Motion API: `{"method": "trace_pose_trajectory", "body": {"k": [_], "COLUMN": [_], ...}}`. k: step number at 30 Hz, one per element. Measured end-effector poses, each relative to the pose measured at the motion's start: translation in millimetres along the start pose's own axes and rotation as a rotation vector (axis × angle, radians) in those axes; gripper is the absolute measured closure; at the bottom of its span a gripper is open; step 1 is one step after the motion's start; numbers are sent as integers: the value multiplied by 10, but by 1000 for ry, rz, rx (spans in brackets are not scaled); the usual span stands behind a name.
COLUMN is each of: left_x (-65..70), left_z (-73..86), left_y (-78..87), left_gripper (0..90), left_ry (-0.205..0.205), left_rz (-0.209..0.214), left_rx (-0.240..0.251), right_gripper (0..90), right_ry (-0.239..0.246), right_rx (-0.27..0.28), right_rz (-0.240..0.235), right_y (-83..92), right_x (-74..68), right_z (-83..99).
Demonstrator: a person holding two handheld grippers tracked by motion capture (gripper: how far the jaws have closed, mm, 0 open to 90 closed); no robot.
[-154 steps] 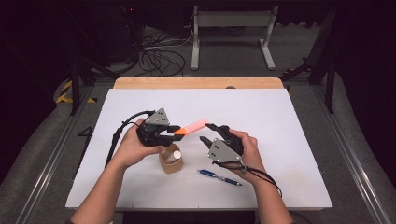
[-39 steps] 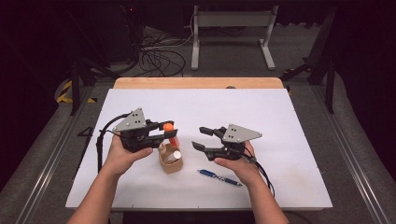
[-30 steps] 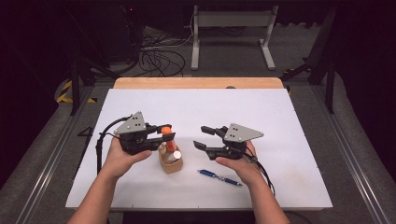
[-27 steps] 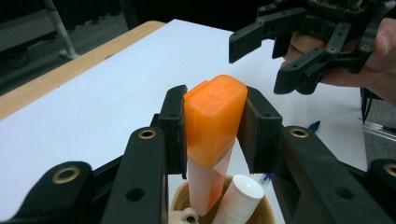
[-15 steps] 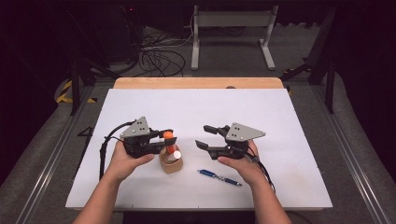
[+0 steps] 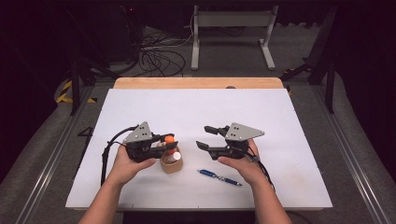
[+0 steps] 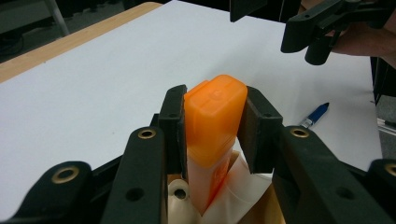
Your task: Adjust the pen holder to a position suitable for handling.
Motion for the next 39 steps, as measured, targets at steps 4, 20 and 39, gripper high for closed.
{"method": "trace_pose_trajectory", "body": {"k": [4, 20, 39], "left_x": [6, -7, -15], "left_z": [30, 127, 122], "left_y": [-15, -58, -45], "left_gripper": [658, 656, 579], "left_ry": [7, 9, 27], "left_rz": [-3, -12, -14], "left_rx": [-1, -22, 5], "right_gripper": [397, 393, 386], "right_ry": [0, -2, -4], "right_rx": [-8, -34, -55], "right_rz": [-4, -11, -13], "right_y": [4, 4, 24], "right_x": [0, 2, 28], "right_z": [8, 43, 71]}}
Point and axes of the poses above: each handheld gripper's, and its own axes: y roughly backward along the jaws, z roughly out of its underside, x roughly to its right, the point moved 10 cm from there along -y, roughly forward along the jaws, and after that the axes turned 7 degrees about z, right-handed, at the moved point
